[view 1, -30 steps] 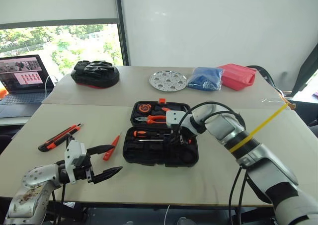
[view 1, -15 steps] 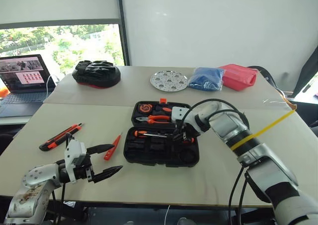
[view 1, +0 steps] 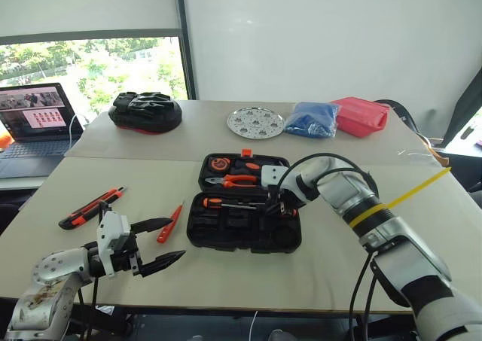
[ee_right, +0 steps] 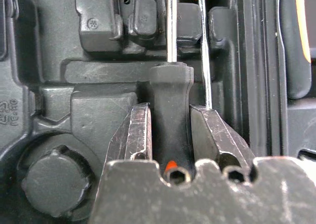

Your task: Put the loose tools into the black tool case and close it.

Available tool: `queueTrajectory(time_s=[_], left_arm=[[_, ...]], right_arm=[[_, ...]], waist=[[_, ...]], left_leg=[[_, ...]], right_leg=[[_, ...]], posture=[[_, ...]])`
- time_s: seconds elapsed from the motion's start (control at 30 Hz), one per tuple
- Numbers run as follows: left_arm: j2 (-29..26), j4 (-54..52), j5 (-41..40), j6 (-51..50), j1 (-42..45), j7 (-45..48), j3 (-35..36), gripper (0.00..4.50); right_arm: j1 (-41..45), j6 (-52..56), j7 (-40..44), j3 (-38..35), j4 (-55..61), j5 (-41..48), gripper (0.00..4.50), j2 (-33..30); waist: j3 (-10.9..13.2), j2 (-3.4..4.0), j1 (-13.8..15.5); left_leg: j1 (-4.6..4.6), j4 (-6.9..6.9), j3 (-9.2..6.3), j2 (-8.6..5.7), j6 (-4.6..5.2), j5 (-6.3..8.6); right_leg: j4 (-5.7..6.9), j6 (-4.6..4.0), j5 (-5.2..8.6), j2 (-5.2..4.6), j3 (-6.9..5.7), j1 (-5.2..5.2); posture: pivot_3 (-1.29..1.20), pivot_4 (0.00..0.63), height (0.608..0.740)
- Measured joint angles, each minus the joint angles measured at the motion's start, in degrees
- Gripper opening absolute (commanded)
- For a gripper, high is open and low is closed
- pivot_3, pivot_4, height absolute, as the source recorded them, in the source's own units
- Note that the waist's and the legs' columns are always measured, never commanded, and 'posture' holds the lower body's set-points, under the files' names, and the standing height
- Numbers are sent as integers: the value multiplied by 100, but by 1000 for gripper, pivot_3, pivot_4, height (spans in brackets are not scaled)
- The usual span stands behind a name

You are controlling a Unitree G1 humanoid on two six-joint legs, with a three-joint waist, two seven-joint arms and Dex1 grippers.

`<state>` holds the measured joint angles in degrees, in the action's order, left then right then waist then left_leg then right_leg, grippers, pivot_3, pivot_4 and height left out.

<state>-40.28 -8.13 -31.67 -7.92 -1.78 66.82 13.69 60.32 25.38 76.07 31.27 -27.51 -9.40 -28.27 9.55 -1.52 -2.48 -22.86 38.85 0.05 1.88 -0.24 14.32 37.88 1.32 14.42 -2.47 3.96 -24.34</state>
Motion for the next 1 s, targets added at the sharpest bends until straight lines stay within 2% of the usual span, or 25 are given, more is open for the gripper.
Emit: queueTrajectory(time_s=[0.37,0.43,0.57,0.9,0.93,0.97,1.0], left_arm=[[0,-2,0,0,-22,-35,1,4500],[0,-2,0,0,-24,-36,1,4500],[0,-3,0,0,-41,-47,2,4500],[-2,-7,-1,0,-83,-51,92,4500],[-2,-7,-1,0,-81,-51,93,4500],[-1,-6,-1,0,-80,-52,93,4500],[-1,-6,0,0,-78,-53,93,4500]], right_arm=[[0,-332,7,35,37,-286,822,79],[-2,-330,7,21,46,-287,1820,100],[1,-313,-12,-180,65,-257,2947,128],[5,3,620,-563,400,406,2947,-22],[6,32,627,-591,434,428,2416,-19],[6,49,612,-624,445,476,2287,-3],[5,56,582,-644,445,518,1909,34]], waist=[[0,0,-8],[0,0,-8],[0,0,-30],[1,1,-8],[1,1,-8],[1,1,-9],[1,1,-14]], left_leg=[[2,-2,0,1,0,0],[2,-2,0,1,0,0],[3,-5,0,3,0,0],[-2,-8,-1,3,0,0],[-1,-8,-1,3,0,0],[-1,-8,-1,3,0,0],[-1,-8,0,3,0,0]], right_leg=[[0,-1,0,1,0,0],[0,-1,0,1,0,0],[0,-2,1,2,0,-1],[-4,-3,1,-1,0,-5],[-4,-3,1,-1,0,-4],[-4,-3,1,0,0,-4],[-3,-3,1,0,0,-5]], posture=[[0,150,740],[0,150,740],[0,150,740],[0,150,740],[0,150,740],[0,150,740],[0,150,740]])
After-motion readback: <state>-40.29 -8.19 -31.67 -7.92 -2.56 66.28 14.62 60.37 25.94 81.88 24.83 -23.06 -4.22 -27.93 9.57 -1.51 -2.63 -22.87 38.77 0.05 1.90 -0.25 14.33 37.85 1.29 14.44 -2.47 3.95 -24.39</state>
